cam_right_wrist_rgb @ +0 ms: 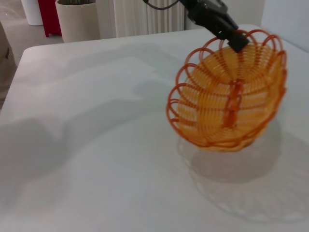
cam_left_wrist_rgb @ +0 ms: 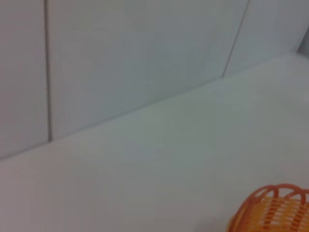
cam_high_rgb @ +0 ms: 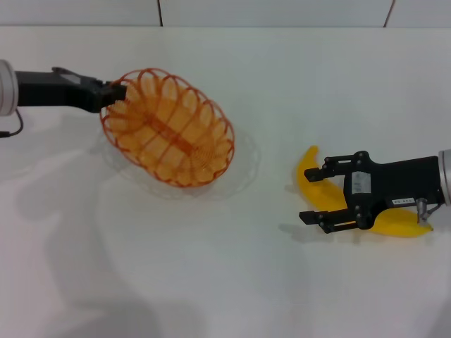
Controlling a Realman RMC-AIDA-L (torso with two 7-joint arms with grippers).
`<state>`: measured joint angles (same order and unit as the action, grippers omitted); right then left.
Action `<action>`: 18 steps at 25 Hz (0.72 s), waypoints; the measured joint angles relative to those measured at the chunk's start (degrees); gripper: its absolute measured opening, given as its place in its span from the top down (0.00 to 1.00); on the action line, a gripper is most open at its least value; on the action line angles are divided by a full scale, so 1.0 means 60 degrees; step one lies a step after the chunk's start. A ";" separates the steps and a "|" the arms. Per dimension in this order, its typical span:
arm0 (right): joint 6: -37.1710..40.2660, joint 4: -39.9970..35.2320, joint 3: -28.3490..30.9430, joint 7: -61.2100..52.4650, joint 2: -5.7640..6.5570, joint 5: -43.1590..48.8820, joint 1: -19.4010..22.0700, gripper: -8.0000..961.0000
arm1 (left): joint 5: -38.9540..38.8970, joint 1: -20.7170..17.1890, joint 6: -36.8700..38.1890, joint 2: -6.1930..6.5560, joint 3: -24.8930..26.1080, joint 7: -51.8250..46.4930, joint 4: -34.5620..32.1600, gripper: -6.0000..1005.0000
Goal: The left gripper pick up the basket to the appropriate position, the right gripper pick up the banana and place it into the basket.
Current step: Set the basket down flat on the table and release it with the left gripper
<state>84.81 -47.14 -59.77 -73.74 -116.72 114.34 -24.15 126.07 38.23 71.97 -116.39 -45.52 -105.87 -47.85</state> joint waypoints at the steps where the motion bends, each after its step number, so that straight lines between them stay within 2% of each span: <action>1: 0.0000 0.0002 0.0000 0.0000 0.0000 0.0000 0.0000 0.20 | -0.0149 0.0033 -0.0081 0.0002 0.0003 0.0119 0.0105 0.91; 11: 0.0000 0.0015 0.0000 0.0001 0.0000 0.0000 -0.0019 0.20 | -0.1164 0.0112 -0.0875 -0.0002 0.0015 0.0830 0.1425 0.91; 18: 0.0000 0.0022 -0.0015 0.0000 0.0000 0.0019 -0.0019 0.20 | -0.2004 -0.0193 -0.1502 0.0001 0.0102 0.0821 0.2058 0.91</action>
<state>84.82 -47.01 -59.86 -73.74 -116.72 114.46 -24.26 114.05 37.07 62.96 -116.39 -44.90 -100.94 -35.51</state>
